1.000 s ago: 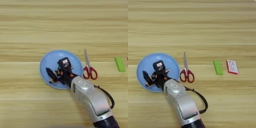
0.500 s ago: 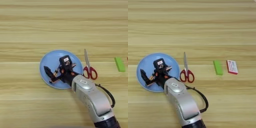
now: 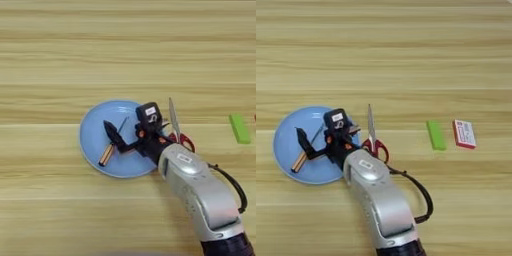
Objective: Move the objects on the table
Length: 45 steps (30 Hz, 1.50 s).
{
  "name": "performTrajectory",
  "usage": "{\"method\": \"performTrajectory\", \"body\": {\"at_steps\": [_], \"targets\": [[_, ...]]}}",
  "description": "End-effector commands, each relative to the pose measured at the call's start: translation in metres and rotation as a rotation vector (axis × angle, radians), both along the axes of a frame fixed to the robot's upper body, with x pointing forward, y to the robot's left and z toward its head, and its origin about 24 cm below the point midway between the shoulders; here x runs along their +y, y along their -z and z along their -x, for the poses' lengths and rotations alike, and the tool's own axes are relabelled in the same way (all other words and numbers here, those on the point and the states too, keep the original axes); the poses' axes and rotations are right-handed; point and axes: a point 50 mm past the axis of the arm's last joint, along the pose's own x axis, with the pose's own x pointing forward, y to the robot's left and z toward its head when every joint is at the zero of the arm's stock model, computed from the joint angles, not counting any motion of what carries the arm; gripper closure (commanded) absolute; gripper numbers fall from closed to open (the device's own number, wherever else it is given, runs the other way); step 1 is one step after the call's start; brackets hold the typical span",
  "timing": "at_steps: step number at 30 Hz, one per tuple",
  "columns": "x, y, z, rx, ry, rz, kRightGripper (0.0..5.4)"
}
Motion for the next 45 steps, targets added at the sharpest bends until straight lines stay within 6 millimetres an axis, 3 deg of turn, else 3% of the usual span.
{"method": "performTrajectory", "body": {"at_steps": [1, 29, 35, 45], "targets": [[-0.014, -0.029, -0.010, -0.141, 0.039, -0.022, 0.08], [-0.110, -0.037, -0.011, -0.188, 0.294, 0.116, 0.08], [-0.121, -0.033, -0.009, -0.168, 0.312, 0.147, 0.08], [-0.121, -0.028, -0.001, -0.139, 0.275, 0.200, 0.08]]}}
